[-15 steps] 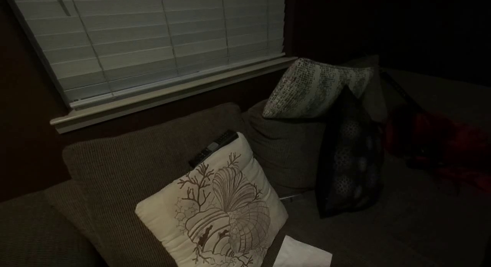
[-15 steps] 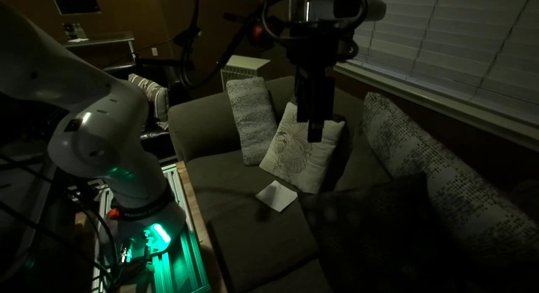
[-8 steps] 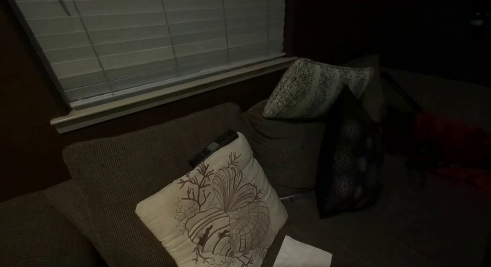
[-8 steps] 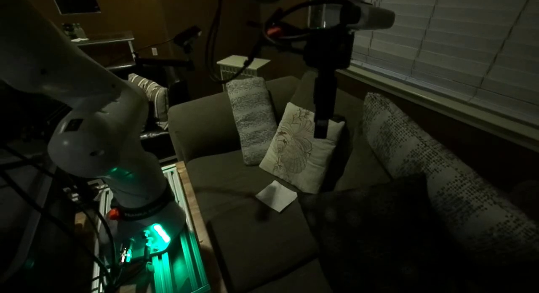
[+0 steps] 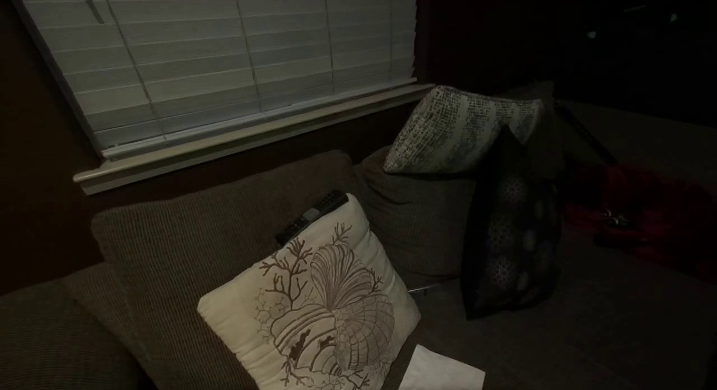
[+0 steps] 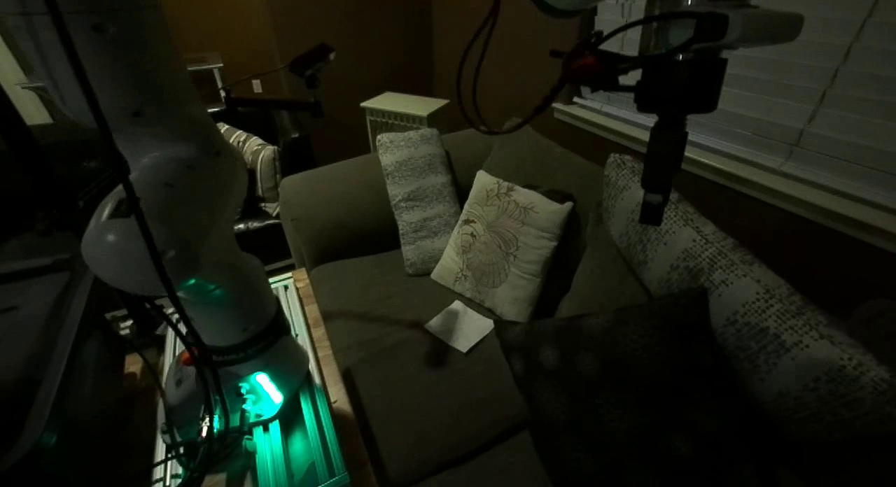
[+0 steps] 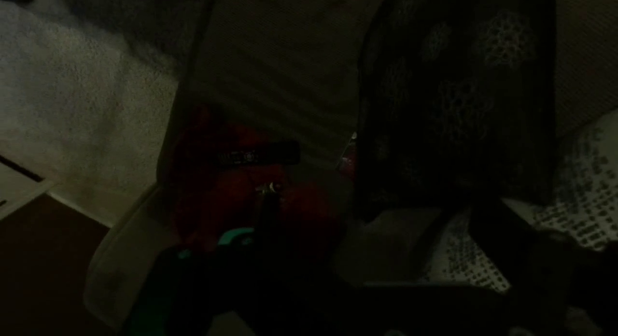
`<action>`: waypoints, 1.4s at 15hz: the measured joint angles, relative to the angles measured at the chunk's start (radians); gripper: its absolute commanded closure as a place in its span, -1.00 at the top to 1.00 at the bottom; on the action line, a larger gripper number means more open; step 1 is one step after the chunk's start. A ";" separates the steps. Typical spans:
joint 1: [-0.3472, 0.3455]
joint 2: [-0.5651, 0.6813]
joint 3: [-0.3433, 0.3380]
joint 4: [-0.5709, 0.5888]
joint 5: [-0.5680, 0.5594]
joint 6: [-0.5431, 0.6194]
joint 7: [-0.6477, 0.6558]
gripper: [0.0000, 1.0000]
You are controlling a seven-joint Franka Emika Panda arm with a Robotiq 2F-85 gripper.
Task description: Move one pillow to the right
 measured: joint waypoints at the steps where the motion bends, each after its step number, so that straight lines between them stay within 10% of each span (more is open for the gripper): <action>1: 0.003 0.010 -0.005 0.001 0.000 0.001 -0.002 1.00; 7: 0.020 0.011 -0.025 -0.017 0.002 0.058 0.147 1.00; 17: 0.033 0.196 -0.166 -0.037 -0.107 0.579 0.590 1.00; 21: 0.054 0.238 -0.198 -0.009 -0.157 0.590 0.666 1.00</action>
